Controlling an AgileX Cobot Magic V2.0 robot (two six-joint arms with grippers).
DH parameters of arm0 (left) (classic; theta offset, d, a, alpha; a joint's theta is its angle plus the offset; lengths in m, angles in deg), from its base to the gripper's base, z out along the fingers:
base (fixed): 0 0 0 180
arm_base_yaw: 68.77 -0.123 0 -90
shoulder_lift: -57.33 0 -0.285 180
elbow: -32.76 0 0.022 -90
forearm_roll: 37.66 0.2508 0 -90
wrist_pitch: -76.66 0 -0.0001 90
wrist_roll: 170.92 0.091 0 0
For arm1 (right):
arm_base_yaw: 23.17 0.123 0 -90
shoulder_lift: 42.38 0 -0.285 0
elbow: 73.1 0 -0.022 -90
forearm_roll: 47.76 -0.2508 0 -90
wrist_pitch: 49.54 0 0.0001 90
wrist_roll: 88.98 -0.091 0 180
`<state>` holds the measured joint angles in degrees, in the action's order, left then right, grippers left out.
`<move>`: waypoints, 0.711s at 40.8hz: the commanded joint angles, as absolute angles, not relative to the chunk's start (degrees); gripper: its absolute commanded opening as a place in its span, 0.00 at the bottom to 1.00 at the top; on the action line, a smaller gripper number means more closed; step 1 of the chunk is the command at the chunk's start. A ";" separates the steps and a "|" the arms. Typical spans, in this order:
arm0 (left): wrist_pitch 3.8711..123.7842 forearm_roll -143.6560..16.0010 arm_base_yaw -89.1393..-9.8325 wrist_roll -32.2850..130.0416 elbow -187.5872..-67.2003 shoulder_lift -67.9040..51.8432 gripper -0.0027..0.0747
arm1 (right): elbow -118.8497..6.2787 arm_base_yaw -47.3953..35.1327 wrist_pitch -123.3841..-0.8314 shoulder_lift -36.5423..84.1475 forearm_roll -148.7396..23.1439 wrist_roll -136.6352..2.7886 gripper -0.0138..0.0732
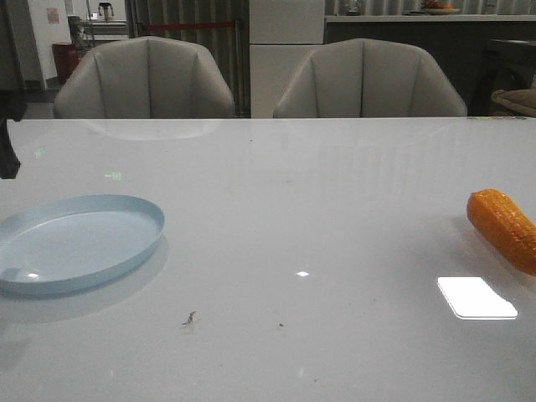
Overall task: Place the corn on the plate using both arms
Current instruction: 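Lower the left gripper onto the rim of the light blue plate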
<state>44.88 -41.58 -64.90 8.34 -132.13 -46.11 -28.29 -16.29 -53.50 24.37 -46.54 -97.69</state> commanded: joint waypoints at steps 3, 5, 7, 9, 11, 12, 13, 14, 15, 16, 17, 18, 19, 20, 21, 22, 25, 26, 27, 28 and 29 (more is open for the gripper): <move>44.39 -42.79 -64.87 7.33 -137.11 -48.40 0.67 | -30.32 -16.40 -49.14 23.89 -45.95 -97.47 0.62; 44.51 -42.79 -64.87 7.33 -137.81 -49.72 0.66 | -30.32 -16.40 -49.14 23.89 -45.95 -97.47 0.62; 44.63 -42.79 -64.87 7.33 -138.21 -50.54 0.65 | -30.32 -16.40 -49.14 23.89 -45.95 -97.47 0.62; 45.02 -42.79 -64.87 7.33 -138.25 -51.32 0.65 | -30.32 -16.40 -49.14 23.89 -45.95 -97.47 0.62; 45.12 -42.79 -64.87 7.33 -138.25 -52.11 0.65 | -30.32 -16.40 -49.20 23.89 -45.95 -97.47 0.62; 45.12 -42.79 -64.87 7.33 -138.25 -52.53 0.65 | -30.32 -16.40 -49.20 23.89 -45.95 -97.47 0.62; 45.12 -42.79 -64.87 7.33 -138.25 -53.07 0.65 | -30.32 -16.40 -49.20 23.89 -45.95 -97.47 0.62; 45.12 -42.79 -64.87 7.33 -138.25 -53.48 0.65 | -30.32 -16.40 -49.20 23.89 -45.95 -97.47 0.62; 45.12 -42.79 -64.87 7.33 -138.25 -53.88 0.65 | -30.32 -16.40 -49.20 23.89 -45.95 -97.47 0.62; 45.12 -42.79 -64.87 7.33 -138.25 -54.41 0.65 | -30.32 -16.40 -49.20 23.89 -45.95 -97.47 0.62; 45.01 -42.79 -64.87 7.33 -138.25 -54.73 0.65 | -30.32 -16.40 -49.20 23.89 -45.95 -97.47 0.62; 45.01 -42.79 -64.87 7.33 -138.25 -55.08 0.65 | -30.32 -16.40 -49.20 23.89 -45.95 -97.47 0.62; 44.88 -42.79 -64.87 7.33 -138.25 -55.39 0.65 | -30.32 -16.40 -49.20 23.89 -45.95 -97.47 0.62; 44.88 -42.79 -64.87 7.33 -138.25 -55.63 0.65 | -30.32 -16.40 -49.20 23.89 -45.95 -97.47 0.62; 44.88 -42.79 -64.87 7.33 -138.25 -55.97 0.65 | -30.32 -16.40 -49.20 23.89 -45.95 -97.47 0.62; 44.88 -42.79 -64.87 7.33 -138.25 -56.10 0.65 | -30.32 -16.40 -49.20 23.89 -45.95 -97.47 0.62; 44.88 -42.79 -64.87 7.33 -138.25 -56.76 0.65 | -30.32 -16.40 -49.20 23.89 -45.95 -97.47 0.62; 44.88 -42.79 -64.87 7.33 -138.25 -56.90 0.65 | -30.32 -16.40 -49.20 23.89 -45.95 -97.47 0.62; 44.88 -42.79 -64.87 7.33 -138.25 -57.15 0.65 | -30.32 -16.40 -49.20 23.89 -45.95 -97.47 0.62; 44.88 -42.79 -64.87 7.33 -138.25 -57.44 0.65 | -30.32 -16.40 -49.20 23.89 -45.95 -97.47 0.62; 44.88 -42.79 -64.87 7.33 -138.25 -57.56 0.65 | -30.32 -16.40 -49.20 23.89 -45.95 -97.47 0.62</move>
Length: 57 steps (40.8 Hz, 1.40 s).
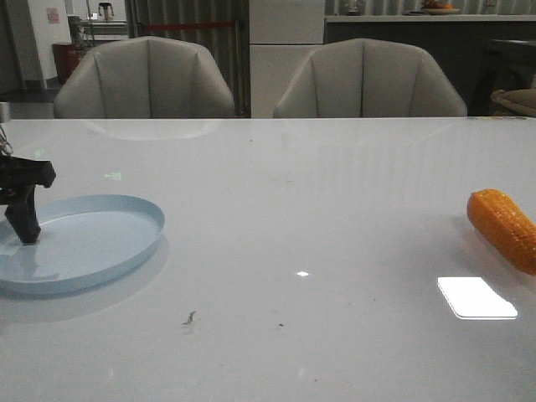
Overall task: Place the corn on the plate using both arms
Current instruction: 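Lower the left gripper onto the rim of the light blue plate, then grip the plate rim with the left gripper and drag it toward the table center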
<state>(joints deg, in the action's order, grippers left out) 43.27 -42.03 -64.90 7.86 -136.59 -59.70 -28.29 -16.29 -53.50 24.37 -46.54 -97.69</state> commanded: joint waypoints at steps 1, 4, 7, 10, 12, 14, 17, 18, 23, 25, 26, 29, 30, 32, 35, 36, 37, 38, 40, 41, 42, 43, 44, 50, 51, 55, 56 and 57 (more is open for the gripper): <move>44.79 -42.79 -64.87 7.33 -138.25 -57.66 0.65 | -30.32 -16.40 -49.20 23.89 -45.95 -97.47 0.62; 44.76 -42.79 -64.87 7.33 -138.25 -57.81 0.59 | -30.32 -16.40 -49.20 23.89 -45.95 -97.47 0.62; 44.76 -42.79 -64.87 7.33 -138.25 -57.81 0.48 | -30.32 -16.40 -49.20 23.89 -45.95 -97.47 0.62; 44.66 -42.79 -64.87 7.33 -138.25 -57.81 0.32 | -30.32 -16.40 -49.20 23.89 -45.95 -97.47 0.62; 44.66 -42.79 -64.87 7.33 -138.25 -57.81 0.23 | -30.32 -16.40 -49.20 23.89 -45.95 -97.47 0.62; 44.66 -42.79 -64.87 7.33 -138.25 -57.81 0.14 | -30.32 -16.40 -49.20 23.89 -45.95 -97.47 0.62; 44.66 -42.89 -64.87 7.33 -138.25 -57.81 0.17 | -30.32 -16.40 -49.20 23.89 -45.95 -97.47 0.62; 44.66 -42.89 -64.87 7.33 -138.25 -57.81 0.17 | -30.32 -16.40 -49.20 23.89 -45.95 -97.47 0.62; 43.73 -42.89 -64.87 7.33 -138.92 -57.81 0.16 | -30.32 -16.40 -49.20 23.89 -45.95 -97.47 0.62; 42.89 -43.51 -64.87 7.33 -139.63 -57.71 0.17 | -30.32 -16.40 -49.20 23.89 -45.95 -97.47 0.62; 42.58 -43.84 -64.87 7.33 -140.00 -57.71 0.17 | -30.32 -16.40 -49.20 23.89 -45.95 -97.47 0.62; 41.17 -45.84 -64.87 7.33 -141.81 -57.60 0.16 | -30.32 -16.40 -49.20 23.89 -45.95 -97.47 0.62; 40.70 -46.56 -64.87 7.33 -142.74 -57.60 0.16 | -30.32 -16.40 -49.20 23.89 -45.95 -97.47 0.62; 39.79 -47.63 -64.87 7.33 -144.14 -57.60 0.16 | -30.32 -16.40 -49.20 23.89 -45.95 -97.47 0.62; 38.27 -49.87 -64.87 7.33 -147.08 -57.60 0.17 | -30.32 -16.40 -49.20 23.89 -45.95 -97.47 0.62; 37.92 -50.66 -64.87 7.33 -147.86 -57.60 0.17 | -30.32 -16.40 -49.20 23.89 -45.95 -97.47 0.62; 37.42 -51.72 -64.87 7.33 -148.62 -57.60 0.17 | -30.32 -16.40 -49.20 23.89 -45.95 -97.47 0.62; 37.13 -52.42 -64.87 7.44 -149.69 -57.60 0.17 | -30.32 -16.40 -49.20 23.89 -45.95 -97.47 0.62; 36.07 -54.14 -64.77 7.80 -151.20 -57.60 0.17 | -30.32 -16.40 -49.20 23.89 -45.95 -97.47 0.62; 35.66 -54.55 -64.77 7.81 -151.93 -57.60 0.17 | -30.32 -16.40 -49.20 23.89 -45.95 -97.47 0.62; 35.27 -55.48 -64.77 7.81 -152.83 -57.60 0.17 | -30.32 -16.40 -49.20 23.89 -45.95 -97.47 0.62; 34.74 -56.38 -64.65 7.81 -153.48 -57.60 0.17 | -30.32 -16.40 -49.20 23.89 -45.95 -97.47 0.62; 34.29 -56.79 -64.56 7.81 -154.10 -57.60 0.17 | -30.32 -16.40 -49.20 23.89 -45.95 -97.47 0.62; 32.51 -60.25 -63.04 8.04 -157.11 -57.60 0.17 | -30.32 -16.40 -49.20 23.89 -45.95 -97.47 0.62; 32.42 -61.00 -62.58 8.41 -157.54 -57.60 0.17 | -30.32 -16.40 -49.20 23.89 -45.95 -97.47 0.62; 32.40 -64.33 -60.40 11.40 -157.75 -57.60 0.17 | -30.32 -16.40 -49.20 23.89 -45.95 -97.47 0.62; 32.40 -65.21 -59.85 12.16 -157.75 -57.60 0.16 | -30.32 -16.40 -49.20 23.89 -45.95 -97.47 0.62; 32.40 -65.60 -59.07 13.02 -157.75 -57.60 0.16 | -30.32 -16.40 -49.20 23.89 -45.95 -97.47 0.62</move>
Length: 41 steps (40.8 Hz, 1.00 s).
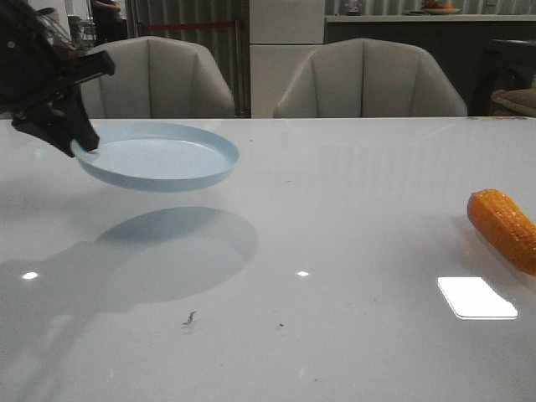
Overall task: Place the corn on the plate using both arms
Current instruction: 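Grip the plate rim with the left gripper and drag it toward the table center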
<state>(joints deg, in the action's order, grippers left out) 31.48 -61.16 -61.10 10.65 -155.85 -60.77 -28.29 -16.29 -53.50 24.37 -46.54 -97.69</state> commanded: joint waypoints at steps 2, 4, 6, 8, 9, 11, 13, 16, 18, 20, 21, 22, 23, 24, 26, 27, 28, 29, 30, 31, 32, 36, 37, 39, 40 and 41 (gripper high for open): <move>32.40 -65.60 -57.57 13.86 -157.75 -57.60 0.17 | -30.32 -16.40 -49.20 23.89 -45.95 -97.47 0.62; 32.40 -65.60 -56.36 13.86 -157.75 -57.60 0.17 | -30.32 -16.40 -49.20 23.89 -45.95 -97.47 0.62; 32.40 -65.60 -54.87 13.86 -157.75 -57.60 0.17 | -30.32 -16.40 -49.20 23.89 -45.95 -97.47 0.62; 32.40 -65.32 -53.67 13.86 -157.75 -57.60 0.16 | -30.32 -16.40 -49.20 23.89 -45.95 -97.47 0.62; 32.40 -65.18 -53.22 13.86 -157.75 -57.60 0.17 | -30.32 -16.40 -49.20 23.89 -45.95 -97.47 0.62; 32.40 -64.86 -52.20 13.86 -157.75 -57.60 0.17 | -30.32 -16.40 -49.20 23.89 -45.95 -97.47 0.62; 32.40 -64.74 -51.32 13.86 -157.75 -57.60 0.17 | -30.32 -16.40 -49.20 23.89 -45.95 -97.47 0.62; 32.65 -64.47 -50.10 13.86 -157.51 -57.70 0.17 | -30.32 -16.40 -49.20 23.89 -45.95 -97.47 0.62; 32.80 -63.96 -49.58 13.86 -157.37 -57.97 0.17 | -30.32 -16.40 -49.20 23.89 -45.95 -97.47 0.62; 32.80 -63.69 -49.03 13.86 -157.37 -58.45 0.17 | -30.32 -16.40 -49.20 23.89 -45.95 -97.47 0.62; 32.80 -63.69 -48.84 13.86 -157.37 -58.72 0.17 | -30.32 -16.40 -49.20 23.89 -45.95 -97.47 0.62; 32.80 -63.54 -48.84 13.86 -157.37 -59.23 0.17 | -30.32 -16.40 -49.20 23.89 -45.95 -97.47 0.62; 32.52 -63.54 -48.58 13.86 -157.37 -59.68 0.17 | -30.32 -16.40 -49.20 23.89 -45.95 -97.47 0.62; 32.42 -63.54 -48.46 13.86 -157.37 -60.31 0.17 | -30.32 -16.40 -49.20 23.89 -45.95 -97.47 0.62; 31.44 -63.54 -48.24 13.86 -157.37 -61.40 0.17 | -30.32 -16.40 -49.20 23.89 -45.95 -97.47 0.62; 30.98 -63.54 -48.24 13.86 -157.37 -62.18 0.17 | -30.32 -16.40 -49.20 23.89 -45.95 -97.47 0.62; 30.16 -63.54 -48.14 13.86 -157.37 -62.74 0.17 | -30.32 -16.40 -49.20 23.89 -45.95 -97.47 0.62; 29.63 -63.54 -48.01 13.86 -157.37 -63.53 0.17 | -30.32 -16.40 -49.20 23.89 -45.95 -97.47 0.62; 29.09 -63.54 -47.88 13.86 -157.37 -64.03 0.17 | -30.32 -16.40 -49.20 23.89 -45.95 -97.47 0.62; 28.68 -63.54 -47.77 13.86 -157.37 -64.71 0.17 | -30.32 -16.40 -49.20 23.89 -45.95 -97.47 0.62; 28.26 -63.54 -47.63 13.86 -157.37 -65.37 0.17 | -30.32 -16.40 -49.20 23.89 -45.95 -97.47 0.62; 26.87 -63.94 -47.50 13.86 -157.37 -66.82 0.17 | -30.32 -16.40 -49.20 23.89 -45.95 -97.47 0.62; 26.57 -64.16 -47.50 13.86 -157.37 -67.08 0.17 | -30.32 -16.40 -49.20 23.89 -45.95 -97.47 0.62; 26.19 -64.25 -47.50 13.86 -157.37 -67.51 0.18 | -30.32 -16.40 -49.20 23.89 -45.95 -97.47 0.62; 26.19 -64.05 -47.50 13.86 -157.37 -67.67 0.18 | -30.32 -16.40 -49.20 23.89 -45.95 -97.47 0.62; 26.19 -64.08 -47.50 13.96 -157.37 -67.67 0.19 | -30.32 -16.40 -49.20 23.89 -45.95 -97.47 0.62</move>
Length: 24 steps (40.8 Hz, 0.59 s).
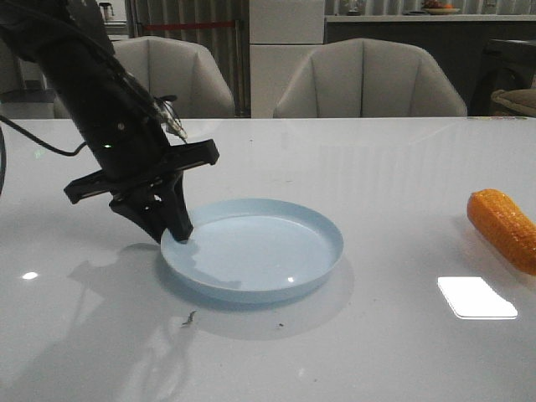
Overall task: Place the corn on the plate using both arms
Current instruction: 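Grip the plate rim with the left gripper and drag it toward the table center, then open the left gripper and lift it away from the plate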
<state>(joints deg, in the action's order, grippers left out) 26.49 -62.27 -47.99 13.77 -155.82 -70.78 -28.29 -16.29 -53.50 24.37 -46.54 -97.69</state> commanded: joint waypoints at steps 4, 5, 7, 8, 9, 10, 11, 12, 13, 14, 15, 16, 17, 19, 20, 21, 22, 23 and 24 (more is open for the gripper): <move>26.54 -63.35 -47.50 15.89 -157.62 -67.67 0.27 | -30.32 -16.40 -49.93 23.89 -45.95 -97.47 0.62; 26.68 -63.19 -47.50 16.15 -157.75 -67.67 0.30 | -30.32 -16.40 -49.99 23.89 -45.95 -97.47 0.62; 26.68 -62.76 -47.50 16.58 -157.97 -67.67 0.37 | -30.32 -16.40 -50.21 23.89 -45.95 -97.47 0.62; 26.68 -62.43 -47.50 16.67 -158.12 -67.67 0.40 | -30.32 -16.40 -50.37 23.89 -45.95 -97.47 0.62; 26.68 -61.87 -47.50 16.67 -158.26 -67.67 0.44 | -30.32 -16.40 -50.65 23.89 -45.95 -97.47 0.62; 26.78 -61.56 -47.50 16.73 -158.44 -67.67 0.48 | -30.32 -16.40 -50.91 23.89 -45.95 -97.47 0.62; 26.52 -61.41 -47.50 16.94 -158.83 -67.67 0.51 | -30.32 -16.40 -51.20 23.89 -45.95 -97.47 0.62; 26.46 -61.01 -47.50 17.13 -159.31 -67.67 0.54 | -30.32 -16.40 -51.62 23.89 -45.95 -97.47 0.62; 26.33 -60.69 -47.50 17.54 -159.99 -67.67 0.57 | -30.32 -16.40 -51.93 23.89 -45.95 -97.47 0.62; 26.16 -60.12 -47.50 18.07 -160.65 -67.67 0.59 | -30.32 -16.40 -52.32 23.89 -45.95 -97.47 0.62; 25.91 -59.63 -47.50 18.31 -161.78 -67.67 0.60 | -30.32 -16.40 -52.55 23.89 -45.95 -97.47 0.62; 25.92 -59.24 -47.60 18.30 -162.77 -67.67 0.59 | -30.32 -16.40 -52.58 23.89 -45.95 -97.47 0.62; 25.92 -59.00 -47.60 18.30 -163.86 -67.67 0.59 | -30.32 -16.40 -52.58 23.89 -45.95 -97.47 0.62; 24.91 -58.76 -47.97 18.30 -166.86 -67.67 0.59 | -30.32 -16.40 -52.50 23.89 -45.95 -97.47 0.62; 24.17 -58.77 -48.12 18.30 -168.29 -67.55 0.59 | -30.32 -16.40 -52.50 23.89 -45.95 -97.47 0.62; 23.46 -58.77 -48.39 18.30 -170.28 -67.55 0.59 | -30.32 -16.40 -52.45 23.89 -45.95 -97.47 0.62; 22.82 -58.77 -48.68 18.30 -171.90 -67.55 0.59 | -30.32 -16.40 -52.28 23.89 -45.95 -97.47 0.62; 22.02 -58.77 -48.88 18.30 -173.59 -67.55 0.59 | -30.32 -16.40 -52.11 23.89 -45.95 -97.47 0.62; 20.96 -58.77 -49.14 18.30 -175.85 -67.55 0.59 | -30.32 -16.40 -51.98 23.89 -45.95 -97.47 0.62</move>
<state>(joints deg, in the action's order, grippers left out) 22.48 -57.69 -48.31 17.94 -168.69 -71.11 -28.29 -16.29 -56.54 24.37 -46.54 -97.69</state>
